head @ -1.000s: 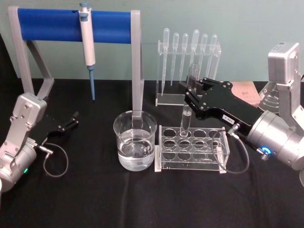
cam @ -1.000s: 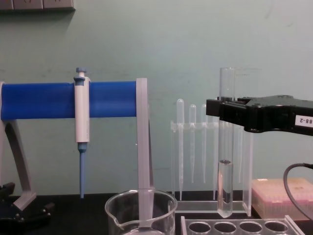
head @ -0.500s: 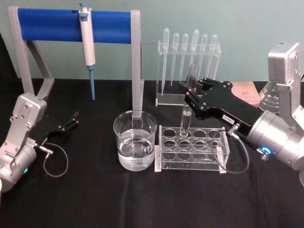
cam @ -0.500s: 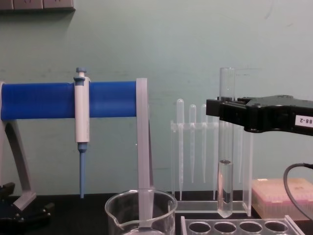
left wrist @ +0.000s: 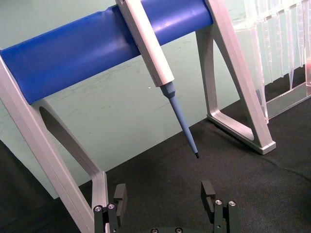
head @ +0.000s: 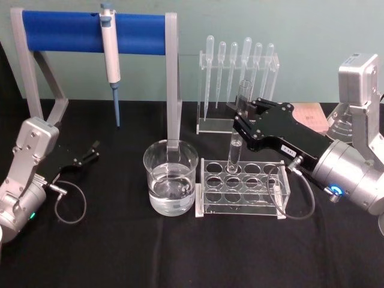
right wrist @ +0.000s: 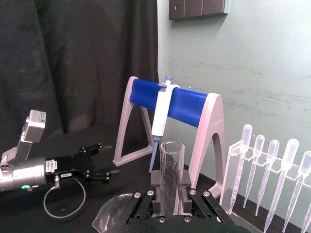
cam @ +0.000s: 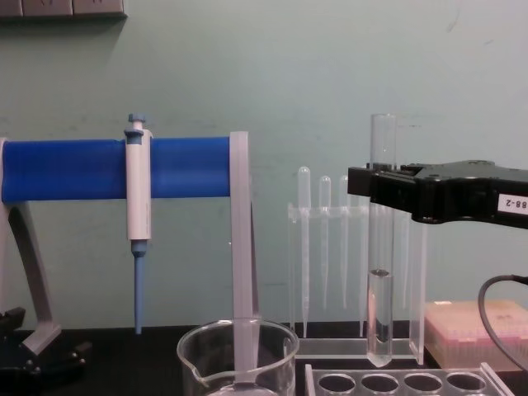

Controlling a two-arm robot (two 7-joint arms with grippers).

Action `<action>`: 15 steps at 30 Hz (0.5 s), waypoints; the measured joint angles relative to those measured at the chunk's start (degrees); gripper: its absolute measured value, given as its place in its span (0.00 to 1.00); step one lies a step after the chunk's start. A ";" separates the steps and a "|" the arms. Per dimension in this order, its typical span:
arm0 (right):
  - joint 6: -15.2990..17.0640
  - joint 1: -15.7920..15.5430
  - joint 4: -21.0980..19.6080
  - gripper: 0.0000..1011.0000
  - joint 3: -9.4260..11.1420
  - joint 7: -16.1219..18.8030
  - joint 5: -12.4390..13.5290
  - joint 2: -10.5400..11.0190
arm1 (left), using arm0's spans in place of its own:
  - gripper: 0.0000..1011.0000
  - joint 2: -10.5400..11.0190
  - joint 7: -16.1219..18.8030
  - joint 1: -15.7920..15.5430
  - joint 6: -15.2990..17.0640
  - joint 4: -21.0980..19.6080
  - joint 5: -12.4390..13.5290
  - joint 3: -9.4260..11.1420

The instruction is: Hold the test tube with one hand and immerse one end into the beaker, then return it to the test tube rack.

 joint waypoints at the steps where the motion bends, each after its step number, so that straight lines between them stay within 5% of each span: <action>1: 0.00 0.00 0.00 0.22 0.00 0.00 0.00 0.00 | 0.99 0.00 0.00 0.00 0.00 0.00 0.00 0.00; 15: 0.00 0.00 0.00 0.22 0.00 0.00 0.00 0.00 | 0.99 0.00 0.00 0.00 0.00 0.00 0.00 0.00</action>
